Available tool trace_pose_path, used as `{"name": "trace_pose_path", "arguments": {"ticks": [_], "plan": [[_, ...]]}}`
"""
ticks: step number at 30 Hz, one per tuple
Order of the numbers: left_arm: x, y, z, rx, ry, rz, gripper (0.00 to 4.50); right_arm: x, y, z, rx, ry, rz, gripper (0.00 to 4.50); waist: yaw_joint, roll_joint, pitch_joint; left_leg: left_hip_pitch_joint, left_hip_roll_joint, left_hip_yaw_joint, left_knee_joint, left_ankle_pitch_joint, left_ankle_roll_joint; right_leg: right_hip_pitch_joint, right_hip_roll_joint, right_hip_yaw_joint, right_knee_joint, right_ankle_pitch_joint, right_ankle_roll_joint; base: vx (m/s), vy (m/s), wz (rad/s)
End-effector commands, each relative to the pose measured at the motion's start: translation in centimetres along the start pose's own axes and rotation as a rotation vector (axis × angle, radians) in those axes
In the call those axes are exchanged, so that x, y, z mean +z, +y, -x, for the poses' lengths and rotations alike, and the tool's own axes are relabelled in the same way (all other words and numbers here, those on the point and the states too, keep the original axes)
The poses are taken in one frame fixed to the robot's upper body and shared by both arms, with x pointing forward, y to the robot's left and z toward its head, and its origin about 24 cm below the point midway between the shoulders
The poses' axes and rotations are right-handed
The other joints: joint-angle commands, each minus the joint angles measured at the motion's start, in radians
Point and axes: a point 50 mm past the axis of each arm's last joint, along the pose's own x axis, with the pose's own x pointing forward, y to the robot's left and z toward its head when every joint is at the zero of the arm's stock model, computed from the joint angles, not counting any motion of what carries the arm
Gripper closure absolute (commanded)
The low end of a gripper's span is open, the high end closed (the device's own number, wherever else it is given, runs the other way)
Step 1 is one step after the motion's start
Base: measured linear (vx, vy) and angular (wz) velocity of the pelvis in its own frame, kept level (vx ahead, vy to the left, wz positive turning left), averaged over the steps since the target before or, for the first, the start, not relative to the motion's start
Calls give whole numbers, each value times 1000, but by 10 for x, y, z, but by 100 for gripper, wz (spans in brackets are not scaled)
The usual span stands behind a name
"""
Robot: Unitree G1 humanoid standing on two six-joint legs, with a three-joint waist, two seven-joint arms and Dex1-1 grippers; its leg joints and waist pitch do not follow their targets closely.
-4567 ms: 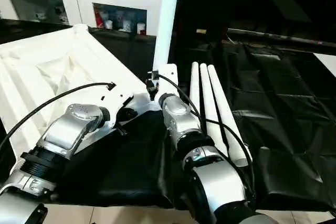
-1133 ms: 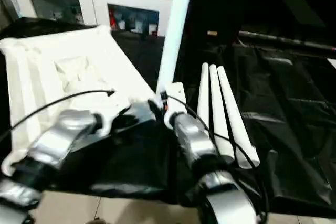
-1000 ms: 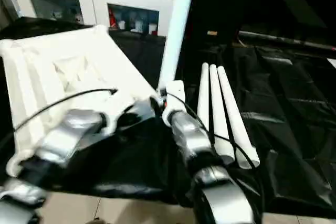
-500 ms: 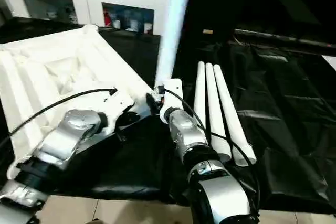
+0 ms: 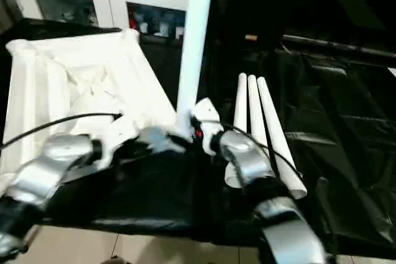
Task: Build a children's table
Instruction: Rotate leg to tighten
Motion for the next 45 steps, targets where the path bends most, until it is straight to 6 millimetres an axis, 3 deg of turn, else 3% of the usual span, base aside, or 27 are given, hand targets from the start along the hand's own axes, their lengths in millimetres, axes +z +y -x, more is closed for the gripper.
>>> {"name": "trace_pose_path", "arguments": {"ticks": [1,5,6,8,16,21,25,27,28,29,30,32,34,39,42,43,45], "plan": [[4,-13,-6,-99,-70,13,450,6,1,4,48,5,25,49,-1,6,-61,11,44,-11,-72,-226,10,45,-85,57,-83,-272,-159,0,0,0],[5,-15,-3,-124,-80,19,450,8,2,8,84,11,36,49,0,6,-62,13,44,-11,-72,-226,10,45,-86,57,-83,-285,-156,0,0,0],[5,-14,-2,-129,-81,18,450,9,2,9,95,16,39,75,0,5,-62,12,44,-11,-71,-221,11,45,-86,56,-82,-278,-158,0,0,0],[5,-14,-2,-130,-80,18,450,9,2,10,98,17,39,75,0,5,-62,11,43,-10,-70,-217,12,45,-86,57,-83,-272,-161,0,0,0],[4,-13,-1,-132,-73,23,450,6,6,12,123,27,22,159,1,2,-62,11,43,-11,-70,-212,10,46,-87,56,-83,-284,-153,0,0,0],[4,-14,0,-136,-80,31,450,4,8,9,103,13,-9,173,1,3,-62,11,43,-11,-71,-212,8,45,-87,57,-84,-282,-151,0,0,0],[5,-9,-11,-62,-65,80,450,-4,3,-1,-103,-39,-178,174,-3,4,-59,12,42,-12,-74,-224,-5,42,-87,56,-86,-313,-151,0,0,0],[9,-5,-20,-7,-58,106,450,-11,2,-8,-214,-20,-219,174,-9,5,-57,16,42,-13,-75,-252,-28,38,-89,57,-90,-359,-142,0,0,0],[11,-4,-22,8,-56,109,450,-12,3,-10,-243,-15,-230,174,-9,4,-56,16,41,-15,-76,-265,-31,40,-89,55,-93,-381,-136,0,0,0],[12,-3,-26,31,-52,119,450,-14,2,-13,-291,-7,-249,174,-9,9,-57,16,40,-16,-76,-271,-35,41,-91,56,-93,-393,-132,0,0,0],[15,-2,-30,48,-50,124,450,-15,2,-17,-336,0,-268,174,-10,8,-57,21,40,-17,-76,-296,-37,36,-92,57,-100,-427,-119,0,0,0],[23,1,-44,107,-46,158,450,-16,4,-27,-452,14,-311,174,-14,9,-56,27,39,-16,-76,-307,-46,30,-90,57,-103,-442,-113,0,0,0],[33,4,-59,177,-34,188,450,-13,10,-41,-533,22,-354,174,-11,11,-59,27,39,-18,-75,-308,-51,33,-91,56,-102,-435,-105,0,0,0],[41,3,-67,190,-35,166,450,-7,20,-54,-517,15,-321,174,-3,8,-66,18,38,-14,-74,-259,-33,40,-87,57,-88,-294,-119,0,0,0],[41,4,-66,192,-42,153,450,-3,20,-56,-500,-10,-312,174,-3,8,-63,15,38,-13,-75,-264,-26,42,-87,57,-90,-303,-117,0,0,0],[39,4,-63,187,-44,148,450,0,19,-55,-486,-37,-321,119,-3,7,-63,16,38,-13,-75,-269,-25,41,-89,56,-91,-312,-115,0,0,0],[37,4,-59,173,-58,122,450,5,16,-54,-469,-80,-324,105,-3,7,-63,16,39,-15,-76,-278,-22,42,-91,57,-93,-331,-110,0,0,0]]}}
